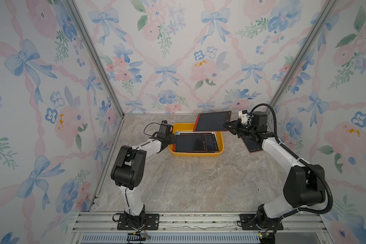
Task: Take out the writing tablet from the storage box
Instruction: Pick up the writing tablet from the storage box, then move the storage box to the center of the board.
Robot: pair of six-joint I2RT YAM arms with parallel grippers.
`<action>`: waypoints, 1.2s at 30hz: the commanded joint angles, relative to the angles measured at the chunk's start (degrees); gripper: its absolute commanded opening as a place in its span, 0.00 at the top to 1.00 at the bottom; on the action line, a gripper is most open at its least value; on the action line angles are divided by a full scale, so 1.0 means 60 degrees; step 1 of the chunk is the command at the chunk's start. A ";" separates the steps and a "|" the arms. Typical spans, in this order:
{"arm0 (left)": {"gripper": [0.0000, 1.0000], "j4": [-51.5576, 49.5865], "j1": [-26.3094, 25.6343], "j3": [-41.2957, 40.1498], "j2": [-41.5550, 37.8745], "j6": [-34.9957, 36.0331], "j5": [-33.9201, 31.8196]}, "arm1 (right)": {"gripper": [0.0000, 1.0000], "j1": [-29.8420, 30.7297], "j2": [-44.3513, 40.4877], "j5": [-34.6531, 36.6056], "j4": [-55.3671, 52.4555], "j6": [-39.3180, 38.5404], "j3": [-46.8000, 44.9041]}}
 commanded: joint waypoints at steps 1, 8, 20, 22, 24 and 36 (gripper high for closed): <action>1.00 -0.0610 -0.0042 -0.0298 0.0119 -0.0312 0.0299 | 0.99 -0.0402 -0.0419 -0.0079 0.0414 0.0271 -0.0276; 1.00 -0.0613 0.0019 -0.0361 -0.0017 -0.0297 0.0169 | 0.98 -0.1053 -0.1259 0.0954 0.0493 0.0555 -0.1046; 1.00 -0.0611 0.0282 -0.0792 -0.0544 -0.0441 -0.0324 | 0.99 -0.1757 -0.2065 0.2455 0.1254 0.1136 -0.2257; 1.00 -0.0613 0.0305 -0.0802 -0.0563 -0.0451 -0.0341 | 0.98 -0.1825 -0.2102 0.2567 0.1271 0.1107 -0.2358; 1.00 -0.0605 0.0317 -0.0811 -0.0580 -0.0444 -0.0349 | 0.98 -0.1866 -0.2109 0.2687 0.1336 0.1120 -0.2520; 1.00 -0.0613 0.0862 -0.1039 -0.0908 -0.0369 -0.0163 | 0.98 -0.1859 -0.2446 0.3883 0.2074 0.1148 -0.3734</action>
